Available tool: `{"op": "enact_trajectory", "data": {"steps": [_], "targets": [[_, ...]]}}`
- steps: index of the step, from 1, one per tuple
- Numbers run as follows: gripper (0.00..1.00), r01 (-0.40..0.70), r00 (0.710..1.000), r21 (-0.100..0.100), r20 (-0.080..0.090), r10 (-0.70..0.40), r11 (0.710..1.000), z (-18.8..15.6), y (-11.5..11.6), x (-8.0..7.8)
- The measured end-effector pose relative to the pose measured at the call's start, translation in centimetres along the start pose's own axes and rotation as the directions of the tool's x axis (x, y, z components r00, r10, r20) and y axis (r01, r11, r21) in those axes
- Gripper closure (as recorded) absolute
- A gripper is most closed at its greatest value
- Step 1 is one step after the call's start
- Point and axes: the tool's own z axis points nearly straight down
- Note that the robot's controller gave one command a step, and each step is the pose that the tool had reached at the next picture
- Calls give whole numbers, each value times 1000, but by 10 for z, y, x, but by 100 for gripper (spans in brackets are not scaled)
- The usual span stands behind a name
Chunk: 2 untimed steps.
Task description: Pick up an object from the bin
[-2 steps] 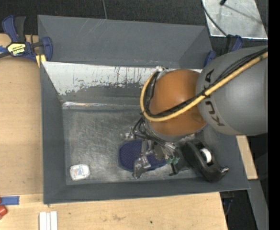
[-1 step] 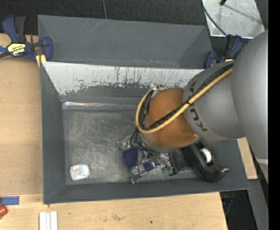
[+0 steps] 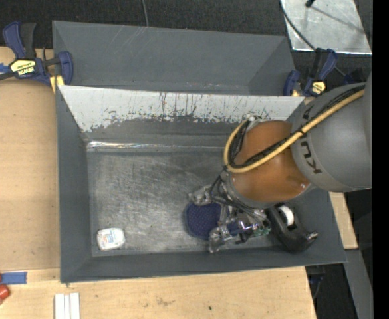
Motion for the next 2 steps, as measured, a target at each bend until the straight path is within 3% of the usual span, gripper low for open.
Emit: {"op": "enact_trajectory", "data": {"steps": [1, 2], "targets": [[100, 4, 1000, 1, 6, -4, 1000, -1, 2, -2], [100, 218, 976, 1, -4, -218, 976, -155, -24, -19]]}}
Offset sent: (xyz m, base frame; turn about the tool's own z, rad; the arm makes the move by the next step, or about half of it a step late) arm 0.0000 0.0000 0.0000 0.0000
